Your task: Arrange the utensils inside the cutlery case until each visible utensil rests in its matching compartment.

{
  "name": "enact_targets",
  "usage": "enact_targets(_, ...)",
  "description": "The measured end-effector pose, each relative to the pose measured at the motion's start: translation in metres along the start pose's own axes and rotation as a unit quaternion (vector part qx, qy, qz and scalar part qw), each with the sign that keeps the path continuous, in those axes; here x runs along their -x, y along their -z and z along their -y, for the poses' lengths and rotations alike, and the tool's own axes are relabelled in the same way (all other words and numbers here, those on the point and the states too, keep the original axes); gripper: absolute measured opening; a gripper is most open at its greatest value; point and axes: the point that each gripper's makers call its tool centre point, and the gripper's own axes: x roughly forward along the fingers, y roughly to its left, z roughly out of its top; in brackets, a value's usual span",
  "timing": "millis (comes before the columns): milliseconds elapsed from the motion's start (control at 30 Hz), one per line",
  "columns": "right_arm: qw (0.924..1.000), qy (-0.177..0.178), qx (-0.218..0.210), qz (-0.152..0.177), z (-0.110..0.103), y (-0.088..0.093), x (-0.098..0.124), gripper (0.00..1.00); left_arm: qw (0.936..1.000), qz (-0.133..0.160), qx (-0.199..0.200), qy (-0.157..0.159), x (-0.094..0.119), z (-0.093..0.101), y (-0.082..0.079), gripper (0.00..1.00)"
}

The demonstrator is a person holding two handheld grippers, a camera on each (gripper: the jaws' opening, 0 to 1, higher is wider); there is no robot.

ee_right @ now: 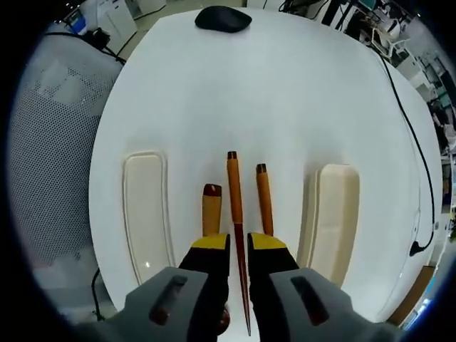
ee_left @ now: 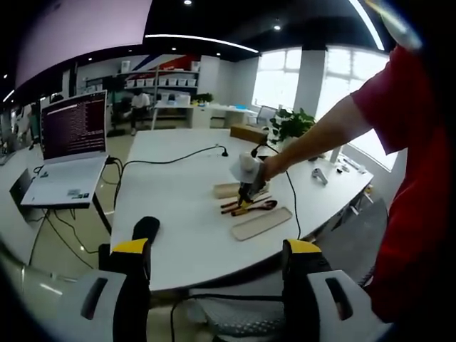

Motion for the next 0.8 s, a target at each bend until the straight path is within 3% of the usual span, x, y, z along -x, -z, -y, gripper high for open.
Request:
enact_targets(100,1.0000,-0.005,0.003,-0.003,0.000,-0.001,0.000,0.06,1.0000,0.000,0.001,0.001,0.000,0.000,0.000,0.78)
enact_targets(333,0.9993,-0.013,-0.036,0.002,0.005,-0.001,0.000,0.04,1.0000,0.000,0.002,0.001,0.000,0.001,0.002,0.77)
enact_targets(400,0.9998,-0.012,-0.016,0.000,0.003,-0.001,-0.001,0.04,1.0000,-0.001,0.005,0.002,0.000,0.002,0.004,0.77)
enact_targets(500,0.9990,-0.006,-0.045,-0.002,0.006,0.000,-0.002,0.02,1.0000,-0.002,0.005,0.001,0.000,0.002,0.005,0.77)
enact_targets(633,0.9998,-0.002,0.019,-0.008,0.006,0.000,-0.002,0.01,1.0000,-0.001,0.005,-0.001,0.001,0.001,0.005,0.77)
enact_targets(800,0.9998,0.002,0.012,-0.012,0.005,-0.001,-0.002,0.00,1.0000,-0.002,0.003,0.002,0.000,0.001,0.002,0.77)
